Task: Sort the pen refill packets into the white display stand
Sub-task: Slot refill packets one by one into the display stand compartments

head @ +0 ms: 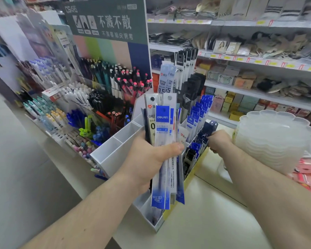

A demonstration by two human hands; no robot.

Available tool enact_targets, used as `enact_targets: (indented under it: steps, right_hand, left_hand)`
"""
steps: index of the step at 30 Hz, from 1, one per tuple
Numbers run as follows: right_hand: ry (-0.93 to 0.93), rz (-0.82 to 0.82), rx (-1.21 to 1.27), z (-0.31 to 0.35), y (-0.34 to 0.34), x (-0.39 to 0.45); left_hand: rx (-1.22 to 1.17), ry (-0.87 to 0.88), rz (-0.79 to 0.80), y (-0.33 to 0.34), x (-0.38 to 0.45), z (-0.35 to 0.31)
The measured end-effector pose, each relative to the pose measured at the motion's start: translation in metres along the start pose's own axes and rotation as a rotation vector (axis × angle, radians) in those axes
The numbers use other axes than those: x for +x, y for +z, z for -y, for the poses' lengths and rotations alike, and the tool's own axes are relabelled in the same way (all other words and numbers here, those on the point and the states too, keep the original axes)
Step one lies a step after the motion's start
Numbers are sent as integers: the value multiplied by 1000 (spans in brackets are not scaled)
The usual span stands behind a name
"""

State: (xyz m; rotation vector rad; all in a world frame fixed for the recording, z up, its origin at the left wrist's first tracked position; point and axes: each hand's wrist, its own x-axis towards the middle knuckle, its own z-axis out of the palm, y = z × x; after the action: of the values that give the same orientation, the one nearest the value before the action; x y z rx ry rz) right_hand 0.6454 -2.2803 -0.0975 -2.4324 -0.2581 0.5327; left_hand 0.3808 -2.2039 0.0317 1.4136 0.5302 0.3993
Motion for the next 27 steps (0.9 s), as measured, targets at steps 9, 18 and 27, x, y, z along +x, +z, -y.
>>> enact_targets:
  steps: [9,18,27]
  right_hand:
    - [34,42,198,-14,-2,-6]
    - [93,-80,549,-45,-40,-86]
    - [-58,-51,837,-52,-51,-237]
  left_hand:
    - [72,7,61,13,-4,11]
    - [109,-42,146,50,-9,34]
    - [78,-209,261,71,-11,60]
